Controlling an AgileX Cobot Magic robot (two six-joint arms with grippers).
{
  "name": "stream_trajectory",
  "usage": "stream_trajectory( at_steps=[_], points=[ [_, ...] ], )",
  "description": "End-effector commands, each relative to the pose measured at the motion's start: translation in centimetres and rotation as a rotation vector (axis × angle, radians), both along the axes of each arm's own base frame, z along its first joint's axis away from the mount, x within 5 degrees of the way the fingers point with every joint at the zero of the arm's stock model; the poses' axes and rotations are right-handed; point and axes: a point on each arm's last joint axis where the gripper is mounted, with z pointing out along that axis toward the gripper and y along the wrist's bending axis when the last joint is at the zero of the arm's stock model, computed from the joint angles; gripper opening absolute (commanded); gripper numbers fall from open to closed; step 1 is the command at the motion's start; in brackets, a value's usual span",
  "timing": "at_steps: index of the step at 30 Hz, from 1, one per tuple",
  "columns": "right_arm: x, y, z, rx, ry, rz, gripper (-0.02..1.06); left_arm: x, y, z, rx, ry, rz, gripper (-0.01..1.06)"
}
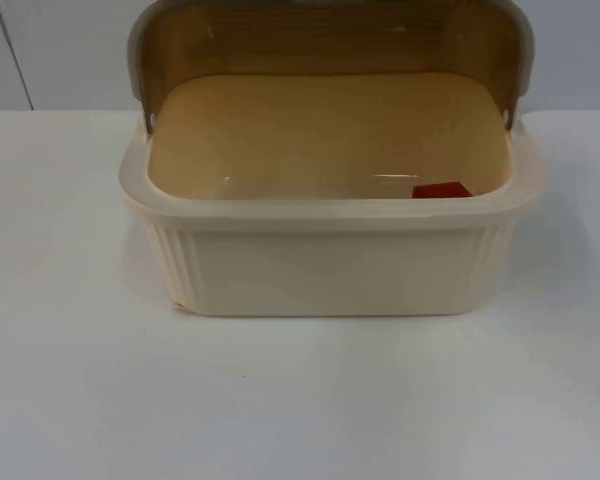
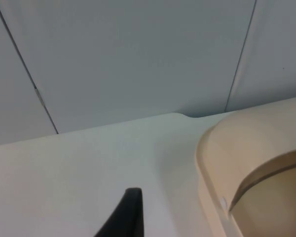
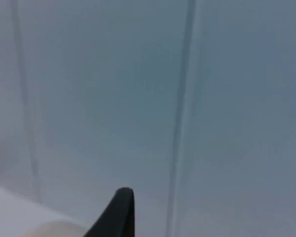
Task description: Open the box lid with the left hand, place the block into the box with the right hand, then close the box lid with the left hand.
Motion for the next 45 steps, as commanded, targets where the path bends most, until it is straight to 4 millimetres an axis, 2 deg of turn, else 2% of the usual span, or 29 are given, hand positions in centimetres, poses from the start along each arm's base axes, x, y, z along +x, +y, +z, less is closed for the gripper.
stream_trajectory(
  at_steps=[1, 2, 4, 6, 9, 10, 14, 18, 29, 34, 38, 41, 45],
  points=[
    [-0.7, -1.6, 1.4, 0.008, -0.032, -0.051, 1.05, -0.2, -0.2, 0.3, -0.015, -0.018, -0.004, 1.02],
    [-1.1, -3.4, 2.3, 0.015, -0.054, -0.117, 1.05, -0.2, -0.2, 0.3, -0.015, -0.020, -0.004, 1.02],
    [-1.3, -4.0, 2.6, 0.017, -0.061, -0.141, 1.05, -0.2, -0.2, 0.3, -0.015, -0.020, -0.004, 1.02],
    [-2.1, -6.6, 3.6, 0.030, -0.080, -0.244, 1.05, -0.2, -0.2, 0.3, -0.015, -0.020, -0.004, 1.02],
    [-2.6, -9.0, 3.9, 0.051, -0.073, -0.355, 1.05, -0.2, -0.2, 0.3, -0.015, -0.020, -0.004, 1.02],
    [-2.6, -9.0, 3.9, 0.051, -0.073, -0.355, 1.05, -0.2, -0.2, 0.3, -0.015, -0.020, -0.004, 1.02],
    [-2.1, -11.5, 3.4, 0.084, -0.039, -0.476, 1.05, -0.2, -0.1, 0.3, -0.011, -0.020, -0.003, 1.02],
    [-1.5, -12.8, 3.0, 0.046, -0.023, -0.537, 1.05, -0.2, -0.1, 0.3, -0.003, -0.020, -0.002, 1.02],
    [-0.2, -13.0, 2.2, 0.041, 0.011, -0.545, 1.05, 0.1, 0.0, 0.8, -0.008, -0.083, 0.016, 1.02],
    [-0.2, -13.0, 2.2, 0.043, 0.004, -0.544, 1.05, 1.3, 0.1, 0.7, -0.020, -0.123, 0.033, 1.02],
    [-0.2, -13.0, 2.2, 0.043, 0.004, -0.544, 1.05, 3.7, 0.1, 0.2, -0.027, -0.197, 0.028, 1.02],
    [-0.2, -13.0, 2.2, 0.043, 0.004, -0.544, 1.05, 4.6, -0.1, 0.1, -0.012, -0.201, 0.006, 1.02],
    [-0.2, -13.0, 2.2, 0.043, 0.004, -0.544, 1.05, 8.0, -1.3, 1.0, 0.039, -0.189, -0.091, 1.02]
  ],
)
